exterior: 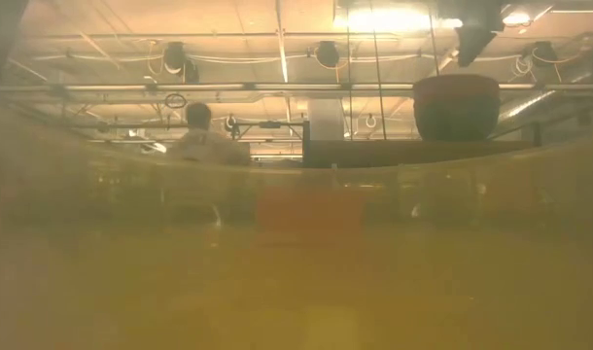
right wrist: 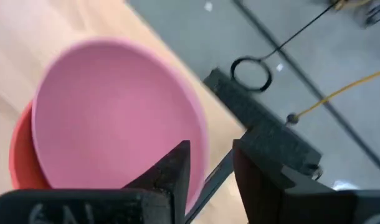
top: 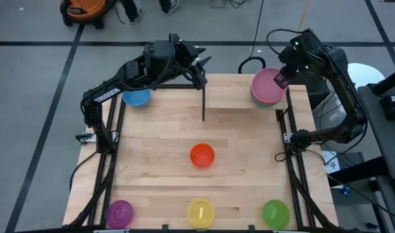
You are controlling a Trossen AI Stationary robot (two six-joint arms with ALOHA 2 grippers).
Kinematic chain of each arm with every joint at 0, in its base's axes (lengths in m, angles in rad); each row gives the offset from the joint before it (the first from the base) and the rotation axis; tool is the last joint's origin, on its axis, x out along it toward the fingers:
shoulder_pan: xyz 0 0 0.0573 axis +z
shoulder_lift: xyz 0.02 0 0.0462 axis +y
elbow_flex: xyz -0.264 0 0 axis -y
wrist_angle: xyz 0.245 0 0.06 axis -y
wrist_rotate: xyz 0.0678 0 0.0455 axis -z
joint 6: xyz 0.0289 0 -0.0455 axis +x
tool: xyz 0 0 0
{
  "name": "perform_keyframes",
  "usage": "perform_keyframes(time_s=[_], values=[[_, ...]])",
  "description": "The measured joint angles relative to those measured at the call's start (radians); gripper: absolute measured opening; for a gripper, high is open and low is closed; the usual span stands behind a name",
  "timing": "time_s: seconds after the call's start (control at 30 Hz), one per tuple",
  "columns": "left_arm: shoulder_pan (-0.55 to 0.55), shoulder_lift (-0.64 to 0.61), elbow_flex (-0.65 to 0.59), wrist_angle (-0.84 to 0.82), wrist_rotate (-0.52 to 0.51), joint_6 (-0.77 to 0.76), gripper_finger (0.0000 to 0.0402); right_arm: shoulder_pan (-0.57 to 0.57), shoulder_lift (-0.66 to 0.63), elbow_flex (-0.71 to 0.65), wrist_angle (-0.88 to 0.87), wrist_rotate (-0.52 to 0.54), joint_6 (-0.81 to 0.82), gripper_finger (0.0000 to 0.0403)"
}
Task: Place and stack bowls onto a shelf
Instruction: Stack the pink bowl inside the orange bowl on the shelf, then stack the blue bowl inside the pink bowl on the shelf
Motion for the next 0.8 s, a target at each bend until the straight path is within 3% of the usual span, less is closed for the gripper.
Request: perform_keyframes(time_s=[0.3,0.63,0.8], values=[[0.0,0.0,0.0,0.001,0.0,-0.015,0.0154,0.0,-0.026,-0.031,0.172,0.001,0.017,0.0094],[0.0,0.0,0.0,0.001,0.0,-0.015,0.0154,0.0,-0.025,-0.299,0.389,0.01,-0.022,0.0066],[0.0,0.0,0.0,0.001,0.0,-0.014,0.0154,0.0,-0.025,-0.382,0.482,0.105,-0.066,0.0056]])
